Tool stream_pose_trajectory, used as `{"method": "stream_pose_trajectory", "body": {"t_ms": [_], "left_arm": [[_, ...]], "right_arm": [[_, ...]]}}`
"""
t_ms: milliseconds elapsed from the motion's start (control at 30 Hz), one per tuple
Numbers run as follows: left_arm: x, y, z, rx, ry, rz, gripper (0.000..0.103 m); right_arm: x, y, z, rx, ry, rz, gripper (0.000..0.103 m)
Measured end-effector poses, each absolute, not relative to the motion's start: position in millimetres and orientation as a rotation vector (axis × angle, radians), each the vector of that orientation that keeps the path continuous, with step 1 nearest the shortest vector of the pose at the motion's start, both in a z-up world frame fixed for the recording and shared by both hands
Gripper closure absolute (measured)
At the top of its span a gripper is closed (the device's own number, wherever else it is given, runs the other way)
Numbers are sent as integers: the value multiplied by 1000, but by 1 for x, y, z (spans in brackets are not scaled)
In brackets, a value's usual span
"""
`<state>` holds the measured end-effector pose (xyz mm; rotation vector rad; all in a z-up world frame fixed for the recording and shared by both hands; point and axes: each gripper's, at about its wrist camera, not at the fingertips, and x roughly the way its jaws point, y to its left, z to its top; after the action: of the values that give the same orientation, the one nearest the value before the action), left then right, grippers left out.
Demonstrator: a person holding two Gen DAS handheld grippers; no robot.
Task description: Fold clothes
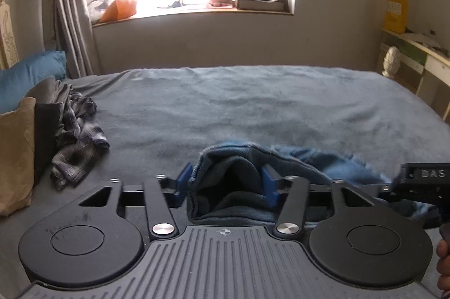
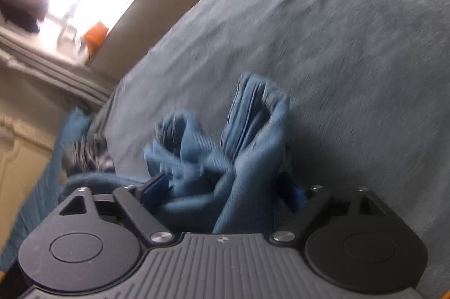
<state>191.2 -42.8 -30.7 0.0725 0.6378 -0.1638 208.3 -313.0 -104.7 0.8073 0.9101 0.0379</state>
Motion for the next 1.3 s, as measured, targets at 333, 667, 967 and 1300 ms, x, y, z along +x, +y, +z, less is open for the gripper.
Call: {"method": "stream_pose_trajectory", "body": {"t_ms": [333, 667, 967, 1300], "left_arm": [[148, -21, -44, 102, 636, -274, 79], [79, 47, -70, 81, 637, -400, 76], [29, 106, -68, -22, 756, -454, 73], [29, 73, -62, 5, 721, -544, 65]], "right_arm": [[171, -269, -78, 550, 892, 196, 60], [95, -236, -68, 513, 880, 337, 69], [50, -210, -101, 478, 1041, 394, 73], [-2, -235, -108, 502, 1126, 351, 56]]}}
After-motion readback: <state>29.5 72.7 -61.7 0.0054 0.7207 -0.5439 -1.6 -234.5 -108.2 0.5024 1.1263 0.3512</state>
